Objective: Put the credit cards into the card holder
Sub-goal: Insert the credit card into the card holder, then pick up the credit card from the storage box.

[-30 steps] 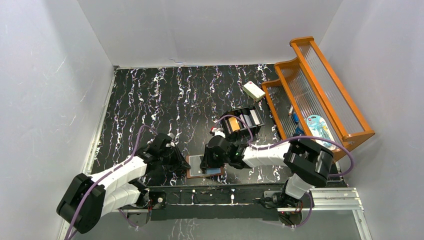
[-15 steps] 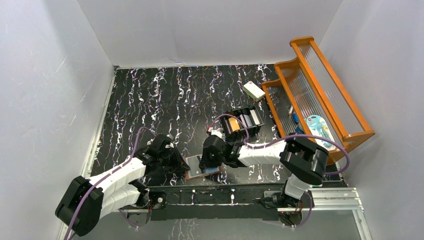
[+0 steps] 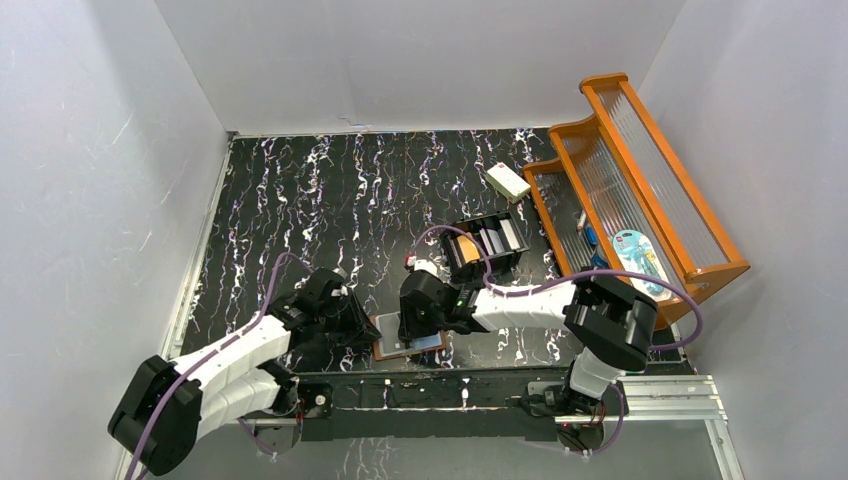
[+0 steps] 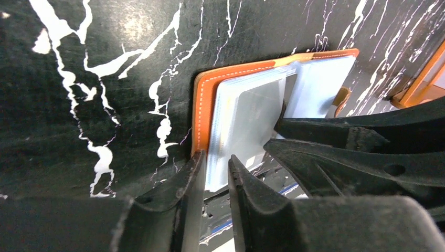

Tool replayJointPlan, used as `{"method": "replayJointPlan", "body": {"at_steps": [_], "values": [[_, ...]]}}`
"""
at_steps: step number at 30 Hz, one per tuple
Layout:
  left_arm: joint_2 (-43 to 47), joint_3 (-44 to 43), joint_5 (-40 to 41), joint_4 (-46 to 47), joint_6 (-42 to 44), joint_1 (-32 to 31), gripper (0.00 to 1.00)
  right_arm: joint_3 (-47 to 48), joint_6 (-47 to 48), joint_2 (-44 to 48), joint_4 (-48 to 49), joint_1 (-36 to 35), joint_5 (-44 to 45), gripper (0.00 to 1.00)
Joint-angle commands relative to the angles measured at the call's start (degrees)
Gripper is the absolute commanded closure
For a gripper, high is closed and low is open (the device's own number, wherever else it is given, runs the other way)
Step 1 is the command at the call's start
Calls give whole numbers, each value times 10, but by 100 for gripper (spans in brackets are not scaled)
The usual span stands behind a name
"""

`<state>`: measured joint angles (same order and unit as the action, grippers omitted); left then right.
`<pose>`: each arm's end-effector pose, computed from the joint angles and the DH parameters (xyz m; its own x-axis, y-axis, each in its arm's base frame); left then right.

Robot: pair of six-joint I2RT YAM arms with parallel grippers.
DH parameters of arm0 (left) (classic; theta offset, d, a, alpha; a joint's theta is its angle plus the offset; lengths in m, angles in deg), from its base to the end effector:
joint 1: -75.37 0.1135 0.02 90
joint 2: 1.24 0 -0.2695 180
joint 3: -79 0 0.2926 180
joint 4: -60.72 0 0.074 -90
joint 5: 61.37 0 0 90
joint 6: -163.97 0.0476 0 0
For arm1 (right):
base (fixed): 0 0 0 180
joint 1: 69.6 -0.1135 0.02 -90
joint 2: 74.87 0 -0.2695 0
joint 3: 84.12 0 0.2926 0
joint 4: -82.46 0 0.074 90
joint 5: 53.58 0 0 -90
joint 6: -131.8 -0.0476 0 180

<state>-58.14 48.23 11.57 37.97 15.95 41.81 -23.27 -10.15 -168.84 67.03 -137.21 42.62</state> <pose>0.1707 -0.1300 0.1204 -0.9171 -0.3647 -0.1608 -0.1674 0.7187 -0.6749 0.1434 0.3346 0.1315 -0.8784 -0.0769 -0.4717 -0.3249 0.8199 0.4714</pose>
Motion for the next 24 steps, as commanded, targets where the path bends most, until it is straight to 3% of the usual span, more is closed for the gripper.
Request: {"method": "replayJointPlan", "body": {"at_steps": [1,9,16,24], "values": [[24,-44,40,-71,27,-2,75,37,77,47,-52,11,35,60],[64,-114,72,-121,98,-3,62,84,176,97,-133,59,99,52],[57,-185,70,-180,181,-2,40,136,264,121,-203,156,207,50],[97,-210,62,-195,242,-2,38,187,373,87,-217,237,322,50]]}}
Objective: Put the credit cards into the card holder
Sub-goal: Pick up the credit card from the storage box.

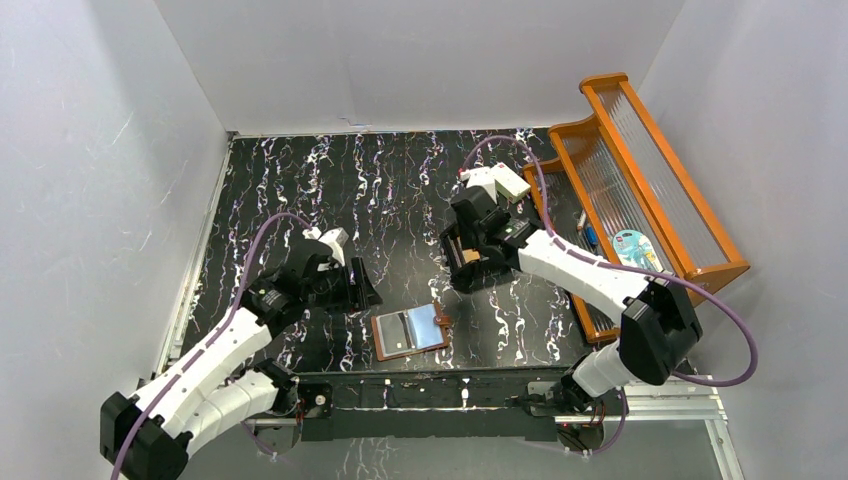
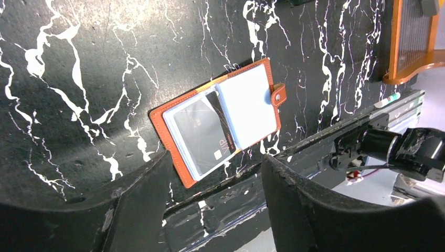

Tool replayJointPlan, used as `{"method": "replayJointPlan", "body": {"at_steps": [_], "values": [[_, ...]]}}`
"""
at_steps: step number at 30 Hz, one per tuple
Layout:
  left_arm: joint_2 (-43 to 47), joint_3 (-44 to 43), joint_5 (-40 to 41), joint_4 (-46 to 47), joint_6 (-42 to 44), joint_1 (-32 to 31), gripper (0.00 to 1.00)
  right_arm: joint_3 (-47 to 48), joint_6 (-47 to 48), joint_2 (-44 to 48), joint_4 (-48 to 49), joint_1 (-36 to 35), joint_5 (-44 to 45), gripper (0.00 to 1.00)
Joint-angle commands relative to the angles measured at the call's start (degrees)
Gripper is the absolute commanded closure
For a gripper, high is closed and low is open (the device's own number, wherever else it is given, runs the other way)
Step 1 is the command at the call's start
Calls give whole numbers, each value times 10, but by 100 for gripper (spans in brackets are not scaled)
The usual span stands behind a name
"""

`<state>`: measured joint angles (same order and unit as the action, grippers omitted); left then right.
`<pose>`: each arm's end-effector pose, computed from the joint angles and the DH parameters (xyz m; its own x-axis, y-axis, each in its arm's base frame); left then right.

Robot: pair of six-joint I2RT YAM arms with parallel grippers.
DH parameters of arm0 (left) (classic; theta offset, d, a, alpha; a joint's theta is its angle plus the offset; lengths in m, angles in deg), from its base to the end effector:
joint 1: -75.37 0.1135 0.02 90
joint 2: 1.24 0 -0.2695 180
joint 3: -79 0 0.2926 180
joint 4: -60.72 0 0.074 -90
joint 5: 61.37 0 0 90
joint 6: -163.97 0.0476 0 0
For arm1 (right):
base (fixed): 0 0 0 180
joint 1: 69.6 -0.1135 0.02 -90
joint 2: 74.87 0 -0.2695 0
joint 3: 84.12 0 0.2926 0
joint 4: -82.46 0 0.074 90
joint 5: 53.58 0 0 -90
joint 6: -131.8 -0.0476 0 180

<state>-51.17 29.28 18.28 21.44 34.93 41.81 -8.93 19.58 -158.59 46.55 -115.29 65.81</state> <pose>0.1889 -0.1356 0.2418 -0.8269 -0.1950 -0.5274 0.1783 0.7986 -0.5748 0.2698 0.2430 0.2571 -0.5960 -0.1388 -0.7909 -0.1656 0.9850 -0.0481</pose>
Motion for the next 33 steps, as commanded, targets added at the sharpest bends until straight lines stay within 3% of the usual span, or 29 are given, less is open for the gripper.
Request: {"method": "replayJointPlan", "body": {"at_steps": [1,9,33], "values": [[32,-19,-4,-29,58,-2,38,49,88,-28,-12,22,108,50],[67,-8,-9,-20,59,-2,38,85,140,-120,-14,39,198,53],[72,-11,3,-24,57,-2,38,104,173,-258,-30,50,293,57]]}}
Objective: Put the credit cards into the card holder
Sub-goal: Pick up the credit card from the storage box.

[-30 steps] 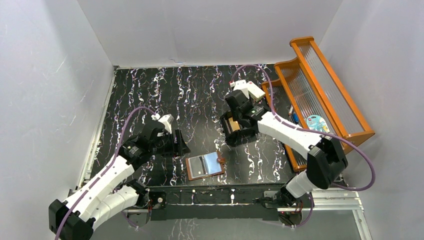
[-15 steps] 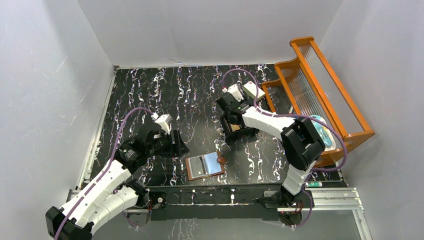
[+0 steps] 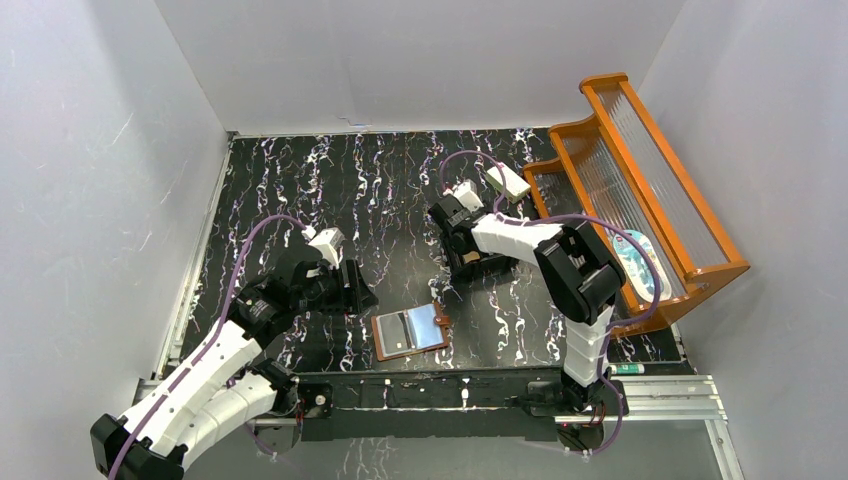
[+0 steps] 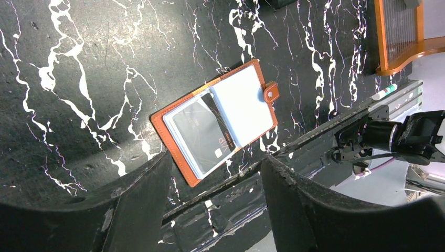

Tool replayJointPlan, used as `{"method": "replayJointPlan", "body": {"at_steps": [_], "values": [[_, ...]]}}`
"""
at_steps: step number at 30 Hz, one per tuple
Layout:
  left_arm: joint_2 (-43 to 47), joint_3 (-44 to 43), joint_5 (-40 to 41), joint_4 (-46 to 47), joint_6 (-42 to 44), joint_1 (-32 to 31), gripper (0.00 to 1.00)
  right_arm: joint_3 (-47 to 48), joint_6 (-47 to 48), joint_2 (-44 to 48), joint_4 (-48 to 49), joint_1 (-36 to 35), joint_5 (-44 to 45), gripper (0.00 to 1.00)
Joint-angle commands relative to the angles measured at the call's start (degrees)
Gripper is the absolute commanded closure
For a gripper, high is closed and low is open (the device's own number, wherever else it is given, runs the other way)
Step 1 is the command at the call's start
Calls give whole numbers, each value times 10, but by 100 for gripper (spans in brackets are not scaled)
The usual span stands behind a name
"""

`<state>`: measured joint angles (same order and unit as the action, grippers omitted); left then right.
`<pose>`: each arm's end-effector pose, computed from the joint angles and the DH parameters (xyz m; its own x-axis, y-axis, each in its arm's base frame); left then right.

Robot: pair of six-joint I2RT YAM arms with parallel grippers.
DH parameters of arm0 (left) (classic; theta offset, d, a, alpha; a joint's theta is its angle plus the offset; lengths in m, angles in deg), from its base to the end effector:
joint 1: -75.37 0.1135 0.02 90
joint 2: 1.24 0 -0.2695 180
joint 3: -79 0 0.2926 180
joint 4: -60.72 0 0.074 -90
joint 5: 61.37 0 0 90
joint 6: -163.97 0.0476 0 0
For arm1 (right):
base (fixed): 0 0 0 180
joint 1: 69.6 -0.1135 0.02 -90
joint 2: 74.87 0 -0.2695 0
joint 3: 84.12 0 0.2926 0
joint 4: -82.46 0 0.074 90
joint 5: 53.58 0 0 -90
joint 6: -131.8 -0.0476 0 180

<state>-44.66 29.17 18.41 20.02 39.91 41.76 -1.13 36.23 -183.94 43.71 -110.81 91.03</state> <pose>0.1743 -0.1260 0.2633 -0.7622 -0.1552 -0.6285 0.2897 0.7864 -0.5455 0.3371 0.2436 0.1477 -0.6894 -0.5290 -0.4949 -0.0541 0.7189 -0.6931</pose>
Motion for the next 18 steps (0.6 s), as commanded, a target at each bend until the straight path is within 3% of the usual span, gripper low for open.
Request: {"method": "replayJointPlan", "body": {"at_steps": [1,18], "values": [[7,-10,3,-10,7,-2,38,25,6,-4,-2,7,41,58],[9,-9,5,-11,4,-1,38,21,17,22,6,25,15,70]]}}
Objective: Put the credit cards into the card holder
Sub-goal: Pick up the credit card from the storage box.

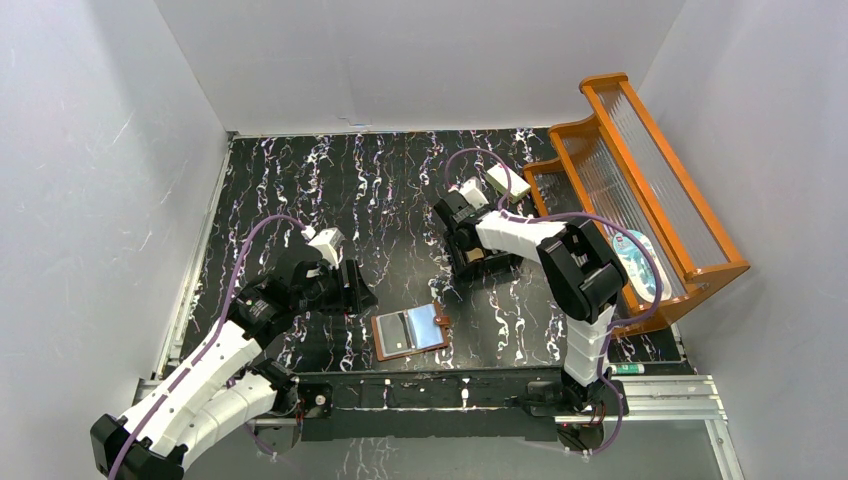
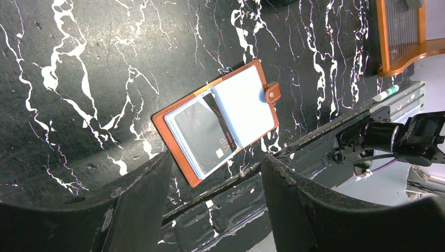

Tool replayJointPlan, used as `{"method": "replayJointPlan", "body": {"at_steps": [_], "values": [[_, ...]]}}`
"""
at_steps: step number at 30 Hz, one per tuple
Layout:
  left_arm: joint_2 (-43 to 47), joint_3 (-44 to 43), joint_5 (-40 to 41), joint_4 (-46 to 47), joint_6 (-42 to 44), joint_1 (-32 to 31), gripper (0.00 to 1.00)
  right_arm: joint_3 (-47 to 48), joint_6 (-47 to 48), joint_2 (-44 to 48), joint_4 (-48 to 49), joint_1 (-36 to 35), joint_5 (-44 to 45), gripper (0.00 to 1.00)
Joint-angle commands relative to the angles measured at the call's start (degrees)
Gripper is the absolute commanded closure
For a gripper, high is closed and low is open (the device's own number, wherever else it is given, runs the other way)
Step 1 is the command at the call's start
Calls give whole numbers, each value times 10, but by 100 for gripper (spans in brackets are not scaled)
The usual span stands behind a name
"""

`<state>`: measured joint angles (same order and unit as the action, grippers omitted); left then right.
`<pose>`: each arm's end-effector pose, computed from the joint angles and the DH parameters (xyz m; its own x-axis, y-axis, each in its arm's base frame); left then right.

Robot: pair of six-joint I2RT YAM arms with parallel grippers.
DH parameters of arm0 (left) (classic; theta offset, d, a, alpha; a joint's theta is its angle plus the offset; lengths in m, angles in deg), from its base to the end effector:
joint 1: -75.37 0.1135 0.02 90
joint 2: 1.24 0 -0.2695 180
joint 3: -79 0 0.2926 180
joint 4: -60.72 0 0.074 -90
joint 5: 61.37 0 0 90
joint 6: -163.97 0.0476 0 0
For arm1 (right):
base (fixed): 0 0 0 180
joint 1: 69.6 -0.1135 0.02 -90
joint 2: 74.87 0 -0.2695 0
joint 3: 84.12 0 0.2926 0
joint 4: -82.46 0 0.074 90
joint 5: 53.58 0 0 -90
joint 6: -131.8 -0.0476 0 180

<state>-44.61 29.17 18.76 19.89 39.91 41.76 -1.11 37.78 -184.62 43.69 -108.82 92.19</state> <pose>0.1742 -0.1256 0.2632 -0.7609 -0.1568 -0.6296 0.2861 0.7899 -0.5424 0.3457 0.2314 0.1438 -0.7096 -0.5283 -0.4663 -0.0405 0.6912 -0.7215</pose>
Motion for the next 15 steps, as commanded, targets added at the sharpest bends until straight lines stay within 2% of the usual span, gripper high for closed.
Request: {"method": "replayJointPlan", "body": {"at_steps": [1,8,15], "values": [[9,-9,1,-10,5,-2,38,22,1,30,7,5,2,71],[18,-8,7,-15,1,-2,38,43,1,35,-8,5,-10,76],[15,-8,5,-14,-2,-1,39,59,-35,67,-60,4,-64,84]]}}
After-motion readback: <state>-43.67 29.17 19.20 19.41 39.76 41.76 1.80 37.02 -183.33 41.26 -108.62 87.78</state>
